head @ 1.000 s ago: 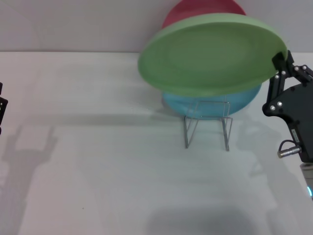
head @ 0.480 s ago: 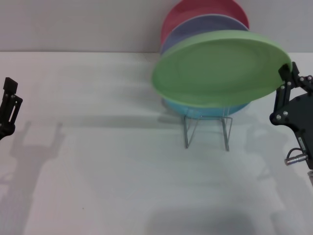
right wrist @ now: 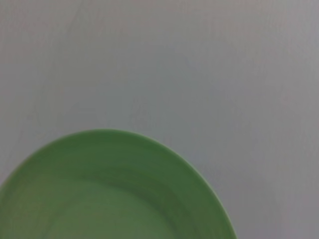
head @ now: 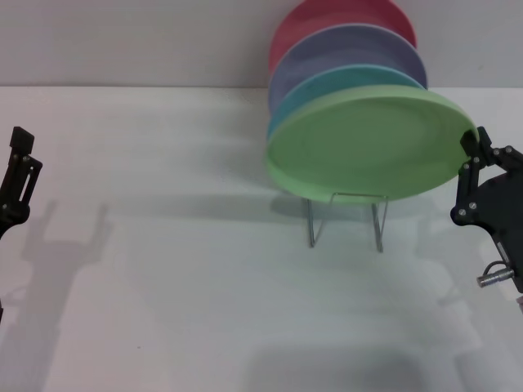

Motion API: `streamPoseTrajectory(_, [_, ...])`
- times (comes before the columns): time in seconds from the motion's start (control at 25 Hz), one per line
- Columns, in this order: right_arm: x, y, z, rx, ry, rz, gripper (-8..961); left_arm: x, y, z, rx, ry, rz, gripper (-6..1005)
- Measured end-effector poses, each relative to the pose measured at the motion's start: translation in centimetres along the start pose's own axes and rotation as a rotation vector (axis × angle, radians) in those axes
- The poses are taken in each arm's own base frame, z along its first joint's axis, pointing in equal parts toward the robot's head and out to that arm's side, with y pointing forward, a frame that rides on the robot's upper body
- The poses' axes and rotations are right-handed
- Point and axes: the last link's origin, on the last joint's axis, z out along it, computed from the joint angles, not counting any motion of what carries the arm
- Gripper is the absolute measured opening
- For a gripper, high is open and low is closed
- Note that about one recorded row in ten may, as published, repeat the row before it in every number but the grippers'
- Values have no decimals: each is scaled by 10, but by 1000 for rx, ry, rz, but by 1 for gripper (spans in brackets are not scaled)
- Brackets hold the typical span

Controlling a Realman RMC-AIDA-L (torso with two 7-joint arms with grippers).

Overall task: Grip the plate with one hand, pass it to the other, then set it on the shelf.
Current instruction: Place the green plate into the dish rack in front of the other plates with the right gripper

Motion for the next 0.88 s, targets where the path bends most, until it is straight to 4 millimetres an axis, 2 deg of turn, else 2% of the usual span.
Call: streamPoseTrajectory(0.88, [20,4,-2,-48,130,-6,17,1,4,7,-16,14,-6,814])
